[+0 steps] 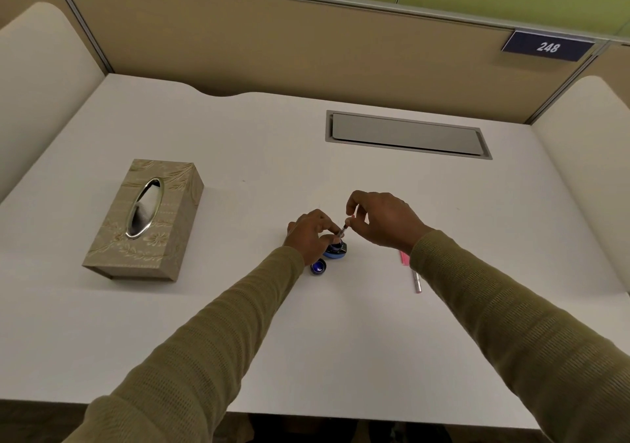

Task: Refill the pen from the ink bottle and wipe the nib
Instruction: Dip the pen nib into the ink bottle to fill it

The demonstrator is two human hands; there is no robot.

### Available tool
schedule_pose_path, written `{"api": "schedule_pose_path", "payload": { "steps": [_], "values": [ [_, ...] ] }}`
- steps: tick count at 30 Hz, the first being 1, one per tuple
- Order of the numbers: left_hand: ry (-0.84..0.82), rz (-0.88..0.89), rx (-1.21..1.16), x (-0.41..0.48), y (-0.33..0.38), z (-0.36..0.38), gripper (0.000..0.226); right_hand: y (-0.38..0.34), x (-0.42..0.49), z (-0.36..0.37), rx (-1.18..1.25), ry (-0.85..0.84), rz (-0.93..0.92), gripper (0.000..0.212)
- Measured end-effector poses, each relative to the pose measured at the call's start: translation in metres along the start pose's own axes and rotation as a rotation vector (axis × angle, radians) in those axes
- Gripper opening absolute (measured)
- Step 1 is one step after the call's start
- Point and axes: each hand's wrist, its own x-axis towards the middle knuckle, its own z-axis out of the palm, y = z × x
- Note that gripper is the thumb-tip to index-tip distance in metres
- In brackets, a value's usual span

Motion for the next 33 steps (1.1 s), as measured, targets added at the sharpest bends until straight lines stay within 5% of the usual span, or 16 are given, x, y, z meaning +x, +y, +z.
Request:
{"api": "schedule_pose_path", "payload": {
  "steps": [30,33],
  "values": [
    [0.015,-0.010,0.015,0.0015,-0.0018,0.0011,0.008,0.0056,-0.0002,0.0018,-0.002,0.011,0.003,0.008],
    [0.014,-0.010,0.008,0.0013,-0.0023,0.0012,0.007,0.0054,0.0004,0.0017,-0.012,0.024,0.013,0.019]
  ]
}}
